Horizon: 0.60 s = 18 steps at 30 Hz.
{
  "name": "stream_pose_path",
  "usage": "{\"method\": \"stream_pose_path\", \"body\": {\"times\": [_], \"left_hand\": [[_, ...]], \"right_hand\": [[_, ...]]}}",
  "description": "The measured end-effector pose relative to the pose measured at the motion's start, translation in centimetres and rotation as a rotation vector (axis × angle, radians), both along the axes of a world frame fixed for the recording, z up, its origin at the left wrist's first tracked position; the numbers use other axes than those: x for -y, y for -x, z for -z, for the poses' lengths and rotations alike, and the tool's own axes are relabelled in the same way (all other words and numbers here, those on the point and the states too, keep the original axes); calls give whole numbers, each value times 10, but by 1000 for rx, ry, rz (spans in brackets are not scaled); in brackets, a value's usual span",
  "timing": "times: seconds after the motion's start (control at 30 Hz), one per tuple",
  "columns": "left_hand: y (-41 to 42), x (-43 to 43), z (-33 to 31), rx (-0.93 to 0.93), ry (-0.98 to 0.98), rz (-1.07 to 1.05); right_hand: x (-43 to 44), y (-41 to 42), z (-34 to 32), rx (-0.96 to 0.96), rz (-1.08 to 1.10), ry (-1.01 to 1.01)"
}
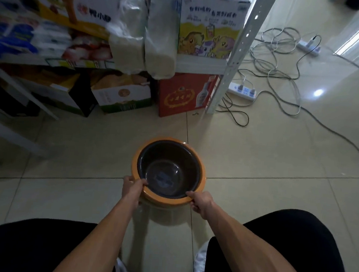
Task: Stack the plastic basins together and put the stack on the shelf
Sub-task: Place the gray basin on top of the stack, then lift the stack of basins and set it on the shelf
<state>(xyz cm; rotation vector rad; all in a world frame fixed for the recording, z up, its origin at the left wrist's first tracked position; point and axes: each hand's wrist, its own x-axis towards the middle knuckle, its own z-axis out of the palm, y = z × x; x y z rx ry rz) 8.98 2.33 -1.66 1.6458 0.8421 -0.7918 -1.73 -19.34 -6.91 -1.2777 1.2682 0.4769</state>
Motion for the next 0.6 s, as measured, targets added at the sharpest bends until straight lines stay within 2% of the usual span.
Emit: {"method": "stream_pose_path", "body": {"times": [0.17,0.3,0.5,0.6], "left_hand": [[16,-11,-16,34,-34,65],[33,-16,-10,-10,54,122],[58,-25,25,-73,113,206],[57,-17,35,-71,192,140]], "right_hand": [[4,3,-24,18,-13,40],[1,15,-26,-10,-23,31],[-1,37,6,-79,-7,56],[0,42,22,-118,18,14]]}}
